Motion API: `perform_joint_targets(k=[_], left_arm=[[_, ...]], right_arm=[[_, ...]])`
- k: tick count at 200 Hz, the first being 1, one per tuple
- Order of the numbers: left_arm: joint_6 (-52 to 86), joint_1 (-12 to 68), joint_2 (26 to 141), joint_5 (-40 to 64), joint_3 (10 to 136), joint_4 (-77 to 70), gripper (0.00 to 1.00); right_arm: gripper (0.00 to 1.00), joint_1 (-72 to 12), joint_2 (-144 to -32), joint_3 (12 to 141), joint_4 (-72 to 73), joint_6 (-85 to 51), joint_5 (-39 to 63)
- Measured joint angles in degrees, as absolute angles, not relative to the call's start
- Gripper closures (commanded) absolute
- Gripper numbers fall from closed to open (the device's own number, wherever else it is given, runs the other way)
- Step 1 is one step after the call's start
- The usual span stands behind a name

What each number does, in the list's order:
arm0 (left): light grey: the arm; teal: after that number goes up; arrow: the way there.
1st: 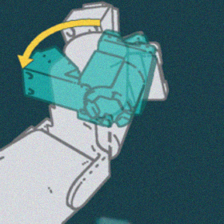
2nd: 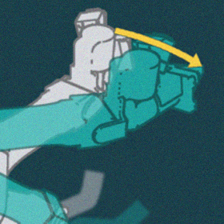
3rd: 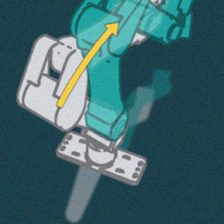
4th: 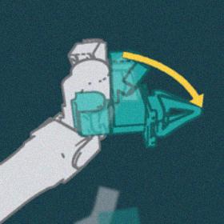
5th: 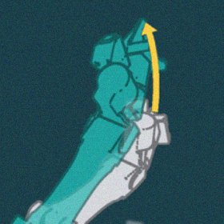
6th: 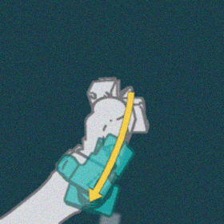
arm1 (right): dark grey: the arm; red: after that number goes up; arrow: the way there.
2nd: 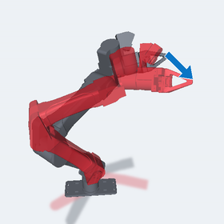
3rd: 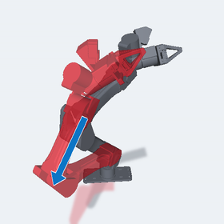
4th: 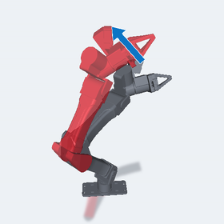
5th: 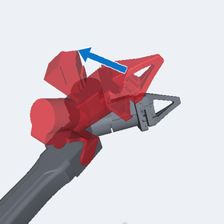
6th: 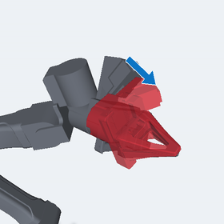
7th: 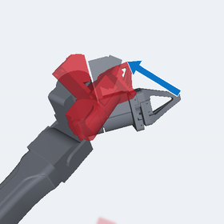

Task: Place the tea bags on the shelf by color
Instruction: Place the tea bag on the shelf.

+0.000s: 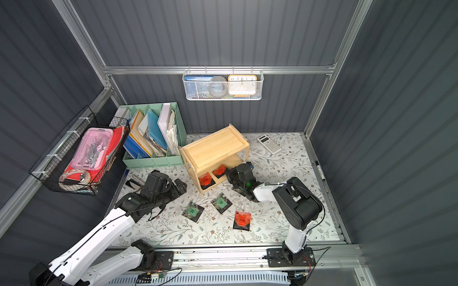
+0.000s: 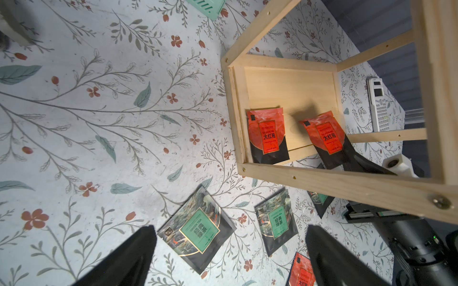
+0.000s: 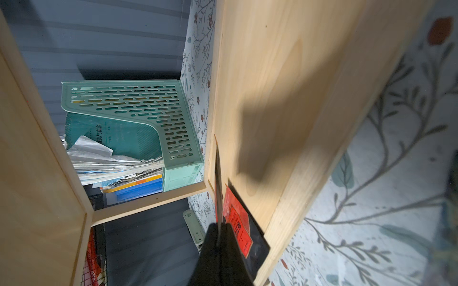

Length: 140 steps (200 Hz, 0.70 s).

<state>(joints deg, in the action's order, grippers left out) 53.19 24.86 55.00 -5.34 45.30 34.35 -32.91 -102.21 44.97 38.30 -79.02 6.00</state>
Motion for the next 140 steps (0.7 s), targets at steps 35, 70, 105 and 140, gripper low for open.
perform_joint_targets(k=[35, 70, 105, 140], left_arm=[[50.46, 22.00, 56.55, -2.39, 45.78, 33.47, 0.00], [48.86, 19.40, 56.58, -0.30, 45.82, 33.12, 0.00], [47.81, 17.98, 56.84, 1.21, 45.82, 33.10, 0.00], [47.05, 17.23, 57.43, 2.31, 45.82, 32.99, 0.00]], right_arm=[[1.00, -32.71, -104.99, 47.00, 39.38, -79.26, 5.76], [1.00, -32.71, -106.91, 47.79, 39.44, -80.38, 4.86], [1.00, -32.73, -108.42, 48.34, 39.09, -81.58, 4.64], [1.00, -32.82, -108.79, 49.74, 37.82, -82.52, 4.19]])
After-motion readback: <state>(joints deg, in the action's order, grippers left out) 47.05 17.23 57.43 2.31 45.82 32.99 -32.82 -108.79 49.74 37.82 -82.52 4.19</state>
